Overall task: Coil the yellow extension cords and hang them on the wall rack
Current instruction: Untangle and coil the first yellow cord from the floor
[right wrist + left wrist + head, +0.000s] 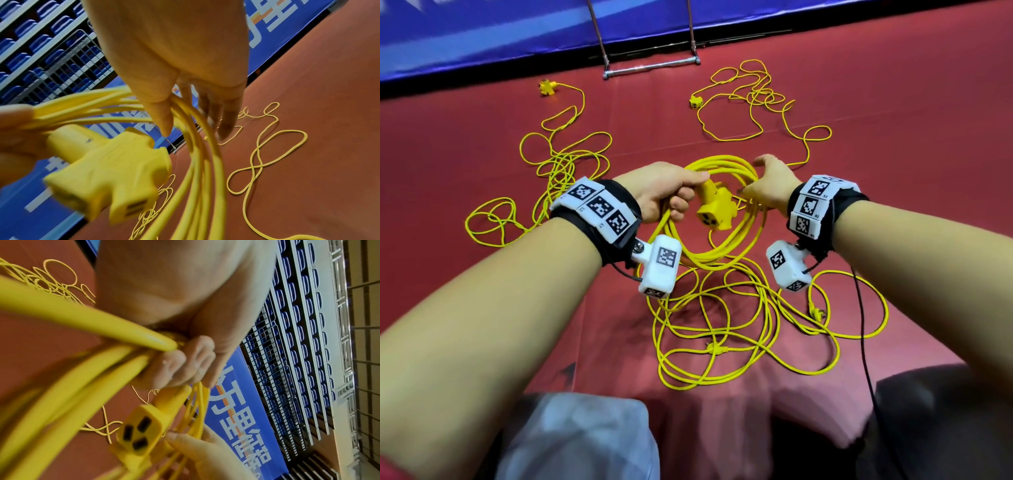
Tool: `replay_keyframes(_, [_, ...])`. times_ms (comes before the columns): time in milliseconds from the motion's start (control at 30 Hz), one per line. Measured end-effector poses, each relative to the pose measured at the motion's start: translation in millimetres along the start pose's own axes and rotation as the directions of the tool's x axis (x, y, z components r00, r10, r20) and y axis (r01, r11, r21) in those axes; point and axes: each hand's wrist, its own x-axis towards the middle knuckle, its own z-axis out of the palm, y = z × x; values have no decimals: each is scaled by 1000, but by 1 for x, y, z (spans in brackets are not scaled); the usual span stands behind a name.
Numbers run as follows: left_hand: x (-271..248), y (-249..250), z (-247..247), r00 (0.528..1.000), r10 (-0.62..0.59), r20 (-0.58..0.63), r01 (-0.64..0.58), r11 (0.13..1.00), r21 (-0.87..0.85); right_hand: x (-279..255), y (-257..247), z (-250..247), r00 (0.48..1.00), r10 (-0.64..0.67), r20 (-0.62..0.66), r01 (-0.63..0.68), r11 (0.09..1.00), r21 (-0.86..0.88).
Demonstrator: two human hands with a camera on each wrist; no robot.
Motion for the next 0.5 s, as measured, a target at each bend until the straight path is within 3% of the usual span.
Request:
replay_keyframes(133, [9, 3, -14, 986, -21, -168, -29, 957, -287, -15, -17, 13, 1000, -29, -2, 28, 996, -85])
replay_keyframes(233, [16, 3, -24, 950, -15, -313, -134, 883, -450, -31, -34, 25, 982, -37, 183, 32, 999, 28])
replay_keyframes(367, [23, 0, -36, 914, -11, -407, -257, 758, -599, -56, -46, 37, 812, -71, 579, 56, 997, 43])
replay_keyframes(433, [24, 0, -40, 894, -13, -447, -309, 705, -638, -61, -46, 46, 739, -95, 667, 86, 995, 46])
replay_keyframes(500, [24, 0, -42, 881, -18, -473, -342, 667, -662, -61, -45, 57, 716, -144, 683, 114, 989, 89])
